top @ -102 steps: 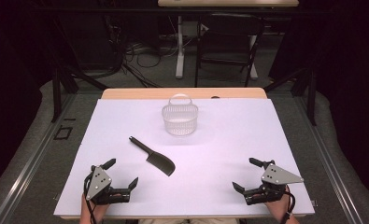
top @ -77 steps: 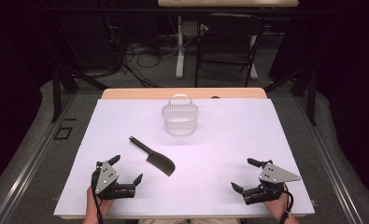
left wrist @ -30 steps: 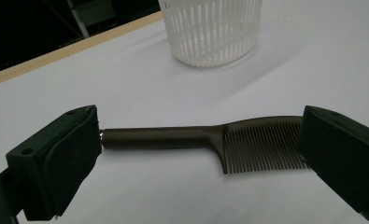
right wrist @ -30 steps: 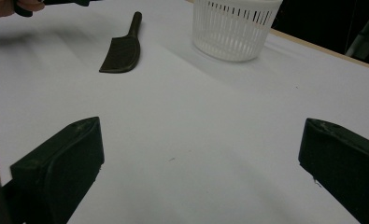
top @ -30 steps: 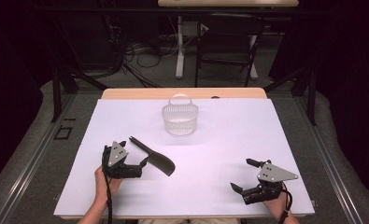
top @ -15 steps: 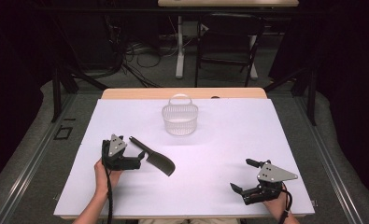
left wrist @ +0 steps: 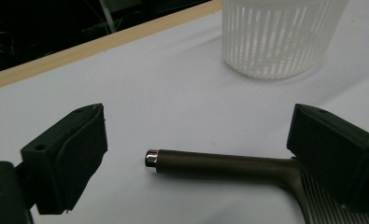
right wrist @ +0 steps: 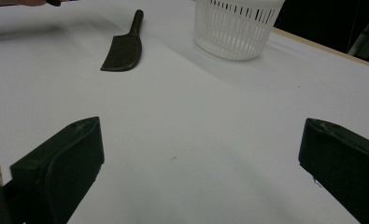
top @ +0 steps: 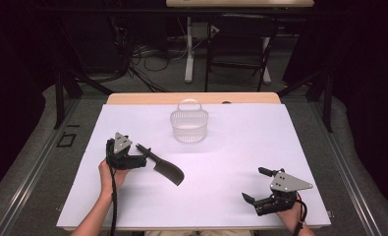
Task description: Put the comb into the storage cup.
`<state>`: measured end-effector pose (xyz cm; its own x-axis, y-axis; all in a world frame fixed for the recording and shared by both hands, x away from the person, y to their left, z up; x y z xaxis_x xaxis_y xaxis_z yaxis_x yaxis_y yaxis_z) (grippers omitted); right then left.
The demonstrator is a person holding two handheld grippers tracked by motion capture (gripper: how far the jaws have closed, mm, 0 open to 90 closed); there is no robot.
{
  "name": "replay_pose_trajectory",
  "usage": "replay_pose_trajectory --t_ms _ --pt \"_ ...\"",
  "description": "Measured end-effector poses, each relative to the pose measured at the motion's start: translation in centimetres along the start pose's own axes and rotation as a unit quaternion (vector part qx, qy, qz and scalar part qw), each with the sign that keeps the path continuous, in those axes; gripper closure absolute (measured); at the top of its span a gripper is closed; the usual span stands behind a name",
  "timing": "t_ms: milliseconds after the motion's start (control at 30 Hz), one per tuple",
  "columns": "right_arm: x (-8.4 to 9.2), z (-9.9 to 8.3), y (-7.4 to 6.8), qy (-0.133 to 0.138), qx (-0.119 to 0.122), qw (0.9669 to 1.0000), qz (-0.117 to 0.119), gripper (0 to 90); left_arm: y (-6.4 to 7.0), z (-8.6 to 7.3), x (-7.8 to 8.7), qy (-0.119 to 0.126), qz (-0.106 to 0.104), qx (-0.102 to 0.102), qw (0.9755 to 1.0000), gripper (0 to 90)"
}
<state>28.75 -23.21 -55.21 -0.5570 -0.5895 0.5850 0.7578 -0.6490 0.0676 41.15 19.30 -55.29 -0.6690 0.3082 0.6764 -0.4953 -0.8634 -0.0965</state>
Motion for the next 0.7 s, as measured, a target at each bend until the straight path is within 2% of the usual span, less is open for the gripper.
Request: replay_pose_trajectory --t_ms 67,167,200,233,267,300,400,433,467,500,567,700 --pt "0.0 0.0 0.0 0.001 0.0 1.0 0.0 0.0 -0.1 0.0 -0.2 -0.003 -0.001 0.002 1.0 7.0" --pt "-0.1 0.0 0.0 -0.001 0.002 1.0 0.002 0.0 -0.3 0.1 -0.8 -0.008 0.001 0.003 1.0 13.6" --pt "-0.1 0.0 0.0 -0.002 -0.001 1.0 0.003 0.0 -0.4 0.2 -0.9 -0.008 0.002 0.002 1.0 18.7" --pt "-0.1 0.0 0.0 -0.002 -0.001 1.0 0.003 0.0 -0.4 0.2 -1.1 -0.011 0.001 0.001 0.9999 18.7" --pt "-0.1 -0.1 0.0 -0.002 -0.001 1.0 0.003 0.0 -0.5 0.3 -1.3 -0.012 0.001 0.003 0.9999 23.5" --pt "-0.1 -0.1 0.0 -0.002 -0.001 1.0 0.003 0.0 -0.5 0.3 -1.4 -0.017 0.001 0.001 0.9998 23.5" --pt "0.0 -0.1 0.0 -0.001 -0.001 1.0 0.004 0.0 -0.4 0.3 -1.9 -0.025 0.006 -0.002 0.9997 39.8" --pt "0.0 -0.1 0.0 -0.001 -0.001 1.0 0.004 0.0 -0.4 0.3 -2.1 -0.026 0.004 -0.002 0.9996 39.8" --pt "0.0 0.0 0.0 0.002 0.0 1.0 0.003 0.0 -0.5 0.3 -2.2 -0.031 0.005 -0.004 0.9995 47.3" --pt "0.0 0.0 0.0 0.002 0.0 1.0 0.003 0.0 -0.6 0.3 -2.4 -0.036 0.006 -0.005 0.9993 47.3" --pt "-0.1 0.0 0.0 -0.001 -0.001 1.0 0.004 0.0 -0.7 0.3 -2.8 -0.038 0.003 -0.001 0.9993 62.4" --pt "-0.2 -0.1 0.1 -0.003 -0.003 1.0 0.006 0.0 -1.2 0.1 -3.4 -0.053 -0.002 0.002 0.9986 79.9"
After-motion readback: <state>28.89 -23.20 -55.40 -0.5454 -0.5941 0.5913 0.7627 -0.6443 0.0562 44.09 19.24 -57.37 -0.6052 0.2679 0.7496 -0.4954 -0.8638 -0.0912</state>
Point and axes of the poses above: each handheld gripper's, and its own axes: x roughly backward along the jaws, z roughly out of its top, y roughly to its right, the point moved 5 cm from there along -x, roughly forward along the jaws, and after that the axes turned 13 degrees about -y, right-handed, at the moved point
